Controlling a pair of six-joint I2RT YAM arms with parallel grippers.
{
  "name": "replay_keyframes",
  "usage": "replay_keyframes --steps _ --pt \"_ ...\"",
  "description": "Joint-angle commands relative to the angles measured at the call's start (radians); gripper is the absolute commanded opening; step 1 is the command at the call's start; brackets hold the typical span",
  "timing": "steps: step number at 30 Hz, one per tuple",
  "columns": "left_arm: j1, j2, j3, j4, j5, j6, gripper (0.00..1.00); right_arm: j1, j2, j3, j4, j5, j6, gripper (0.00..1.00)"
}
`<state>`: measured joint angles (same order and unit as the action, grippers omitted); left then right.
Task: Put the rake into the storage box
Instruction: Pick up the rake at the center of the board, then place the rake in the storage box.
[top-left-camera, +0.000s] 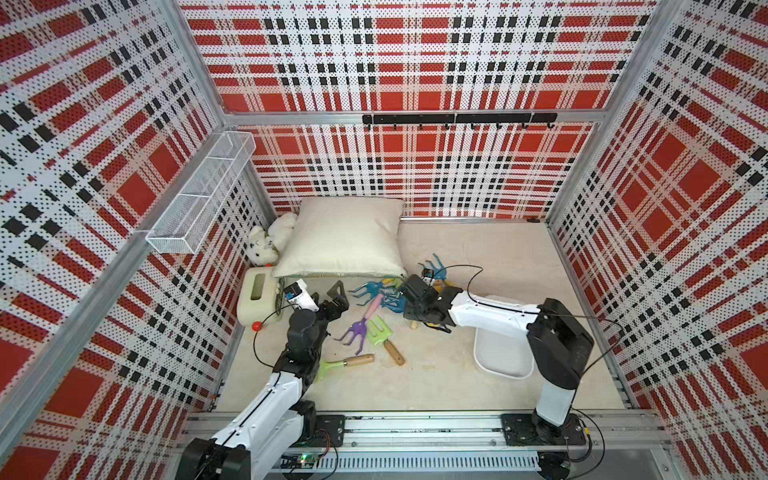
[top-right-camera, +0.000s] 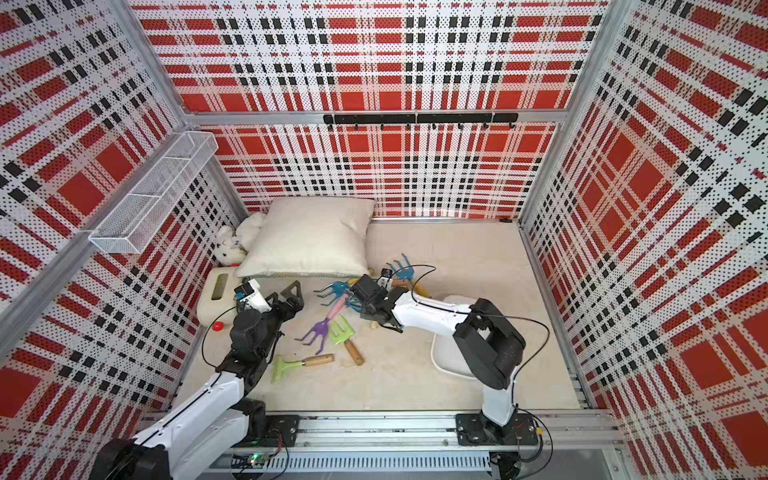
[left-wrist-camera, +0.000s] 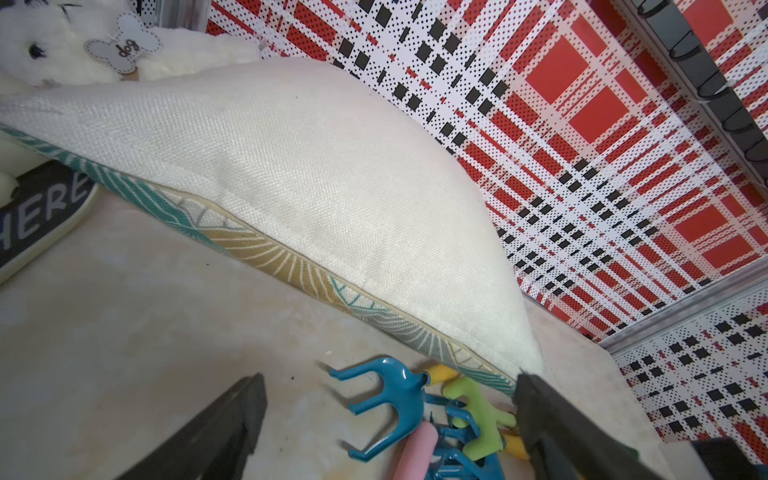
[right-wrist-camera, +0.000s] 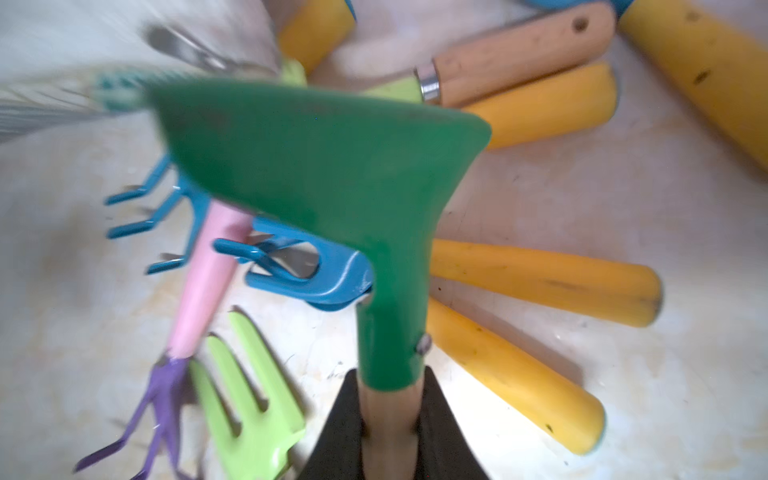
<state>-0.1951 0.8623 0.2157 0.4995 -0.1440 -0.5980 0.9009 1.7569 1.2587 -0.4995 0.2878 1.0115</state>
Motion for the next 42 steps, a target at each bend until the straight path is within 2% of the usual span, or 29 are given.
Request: replay_keyframes --steps 1,6,11,12,17,23,31,33,34,36,39,42 --pt "-0.012 -0.02 0.011 0.001 -0.012 0.012 0.99 -0.008 -0.158 -0.049 -0.059 0.078 -0.062 0.0" --pt "-0.035 -0.022 0.014 0.001 -0.023 0.018 0.99 -0.051 -0.366 -0.137 -0.211 0.123 -0.082 0.0" --pt "-0.045 -0.019 0.017 0.001 -0.043 0.024 0.99 -0.129 -0.575 -0.25 -0.38 0.167 -0.046 0.0" --pt "-0.078 -0.016 0.017 0.001 -0.049 0.027 0.99 -0.149 -0.616 -0.28 -0.426 0.172 -0.03 0.0" --pt "-0.097 0.005 0.027 0.002 -0.066 0.033 0.99 -0.241 -0.74 -0.437 -0.456 0.133 -0.005 0.0" --pt "-0.109 0.008 0.029 0.001 -0.075 0.04 0.99 -0.308 -0.672 -0.56 -0.364 0.099 -0.024 0.0" --pt "-0.111 -0.006 0.028 0.001 -0.079 0.047 0.99 -0.321 -0.428 -0.522 -0.223 0.08 -0.108 0.02" --pt "-0.112 -0.008 0.028 -0.001 -0.079 0.049 0.99 -0.321 -0.38 -0.504 -0.192 0.065 -0.125 0.09" --pt "-0.112 -0.008 0.028 -0.001 -0.081 0.049 0.99 -0.321 -0.359 -0.492 -0.186 0.06 -0.133 0.2" --pt "-0.112 -0.009 0.03 -0.003 -0.082 0.05 0.99 -0.321 -0.336 -0.473 -0.186 0.058 -0.145 0.48" --pt "-0.113 -0.012 0.031 -0.006 -0.082 0.05 0.99 -0.321 -0.356 -0.458 -0.207 0.085 -0.149 0.6" --pt "-0.113 -0.016 0.03 -0.006 -0.081 0.05 0.99 -0.329 -0.406 -0.461 -0.222 0.101 -0.148 0.62"
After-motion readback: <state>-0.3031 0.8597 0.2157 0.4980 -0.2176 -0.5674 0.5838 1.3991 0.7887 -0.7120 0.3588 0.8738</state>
